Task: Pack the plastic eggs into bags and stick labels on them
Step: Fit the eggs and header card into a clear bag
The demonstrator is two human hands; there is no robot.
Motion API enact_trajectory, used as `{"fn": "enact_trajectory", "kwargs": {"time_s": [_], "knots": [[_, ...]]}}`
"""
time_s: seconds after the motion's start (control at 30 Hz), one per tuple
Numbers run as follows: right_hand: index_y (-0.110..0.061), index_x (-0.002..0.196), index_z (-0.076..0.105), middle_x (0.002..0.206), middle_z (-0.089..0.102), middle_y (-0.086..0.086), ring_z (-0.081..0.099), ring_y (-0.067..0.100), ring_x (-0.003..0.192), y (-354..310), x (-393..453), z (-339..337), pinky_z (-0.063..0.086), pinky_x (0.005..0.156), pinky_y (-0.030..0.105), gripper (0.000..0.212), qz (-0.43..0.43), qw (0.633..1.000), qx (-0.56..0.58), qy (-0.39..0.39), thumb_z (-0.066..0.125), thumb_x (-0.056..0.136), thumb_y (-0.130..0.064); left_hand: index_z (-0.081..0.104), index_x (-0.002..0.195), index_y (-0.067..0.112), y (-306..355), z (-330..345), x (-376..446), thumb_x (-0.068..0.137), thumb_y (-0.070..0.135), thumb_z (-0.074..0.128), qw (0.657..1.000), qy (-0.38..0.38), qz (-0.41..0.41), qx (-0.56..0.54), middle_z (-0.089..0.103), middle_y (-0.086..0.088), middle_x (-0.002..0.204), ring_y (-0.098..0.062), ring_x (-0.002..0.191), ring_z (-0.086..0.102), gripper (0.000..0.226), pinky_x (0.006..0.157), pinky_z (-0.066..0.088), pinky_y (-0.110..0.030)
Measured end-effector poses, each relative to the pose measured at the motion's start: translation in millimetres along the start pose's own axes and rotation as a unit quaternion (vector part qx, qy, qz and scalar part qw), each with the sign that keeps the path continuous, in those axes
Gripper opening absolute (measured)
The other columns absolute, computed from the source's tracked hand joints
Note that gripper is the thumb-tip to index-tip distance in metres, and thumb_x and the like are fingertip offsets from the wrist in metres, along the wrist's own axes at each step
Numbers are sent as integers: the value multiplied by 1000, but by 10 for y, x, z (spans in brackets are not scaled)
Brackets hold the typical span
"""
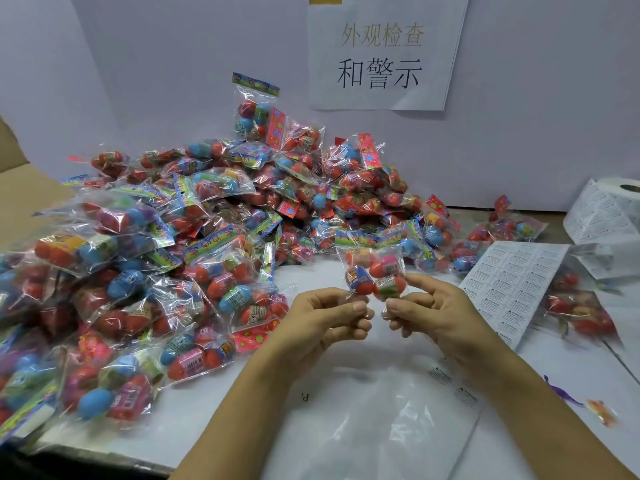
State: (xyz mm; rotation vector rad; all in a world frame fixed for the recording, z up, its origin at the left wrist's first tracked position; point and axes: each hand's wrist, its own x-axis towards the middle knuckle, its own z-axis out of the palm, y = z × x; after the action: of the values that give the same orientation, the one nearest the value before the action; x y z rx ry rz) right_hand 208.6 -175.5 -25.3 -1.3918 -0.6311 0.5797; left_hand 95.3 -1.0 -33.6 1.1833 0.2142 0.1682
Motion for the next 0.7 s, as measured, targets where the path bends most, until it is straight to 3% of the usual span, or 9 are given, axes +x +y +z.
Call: {"fn": "enact_trajectory", "kwargs": {"time_s": [0.07, 0.2, 0.33, 0.43, 0.5, 0.57, 0.6, 0.67, 0.7], "knots": [[-11, 114, 72, 85, 76, 22, 71, 24, 69, -21, 7, -37, 54, 57, 24, 52, 6, 1000, -2, -13, 83, 66, -28, 80, 78, 5, 21, -10, -4, 78, 4, 72, 1000, -13, -4, -4, 73, -15, 81, -19, 67, 71, 8, 64, 59, -25], [-17, 107, 76, 97, 76, 23, 76, 31, 83, -74, -11, -110, 58, 61, 26, 29, 9, 999, 7, -51, 75, 78, -17, 81, 85, 1, 60, -44, 5, 92, -10, 57, 999, -13, -14, -30, 73, -20, 81, -24, 70, 73, 27, 65, 60, -28], [-17, 112, 75, 99, 77, 18, 76, 32, 92, -43, -7, -139, 59, 65, 27, 29, -7, 998, -40, -49, 62, 93, 1, 76, 94, -6, 24, -37, 31, 94, -14, 44, 999, 12, -19, -32, 72, -26, 90, -31, 75, 74, 33, 67, 62, -33], [-10, 122, 71, 97, 79, 13, 76, 28, 93, 7, 10, -127, 61, 68, 28, 38, -8, 997, -70, -9, 52, 95, 10, 69, 109, -3, -12, -29, 72, 92, -5, 57, 997, 72, 1, -26, 74, -20, 98, -30, 81, 75, 21, 71, 62, -34], [-7, 134, 63, 96, 79, 12, 77, 22, 93, 53, 13, -97, 62, 70, 30, 44, -14, 993, -110, 33, 49, 96, 11, 67, 117, 11, -64, -34, 94, 81, 19, 77, 991, 129, 27, 33, 73, -13, 106, -25, 84, 75, 38, 72, 62, -35], [-19, 139, 60, 94, 77, 18, 76, 12, 92, 89, -15, -13, 62, 75, 31, 50, -37, 981, -173, 75, 51, 97, 7, 66, 118, 27, -122, -26, 95, 64, 46, 86, 977, 155, 61, 129, 70, -4, 113, -19, 93, 73, 60, 73, 63, -36], [-32, 135, 60, 92, 78, 13, 75, 6, 90, 104, -41, 37, 61, 78, 29, 54, -63, 970, -217, 88, 54, 96, 4, 66, 118, 32, -149, -15, 89, 60, 53, 86, 973, 146, 78, 158, 70, 1, 115, -18, 99, 72, 65, 75, 63, -38], [-53, 125, 54, 91, 78, -14, 71, -4, 82, 124, -94, 121, 57, 74, 20, 60, -116, 950, -283, 69, 62, 93, -3, 68, 118, 35, -195, 5, 93, 61, 56, 87, 977, 94, 81, 174, 73, 8, 114, -15, 107, 70, 63, 82, 63, -43], [-53, 128, 52, 93, 76, -22, 69, -4, 80, 130, -112, 152, 56, 69, 19, 60, -132, 946, -292, 50, 67, 92, -7, 69, 119, 34, -193, 19, 92, 64, 55, 87, 981, 66, 71, 169, 75, 8, 114, -15, 109, 70, 62, 86, 61, -45]]}}
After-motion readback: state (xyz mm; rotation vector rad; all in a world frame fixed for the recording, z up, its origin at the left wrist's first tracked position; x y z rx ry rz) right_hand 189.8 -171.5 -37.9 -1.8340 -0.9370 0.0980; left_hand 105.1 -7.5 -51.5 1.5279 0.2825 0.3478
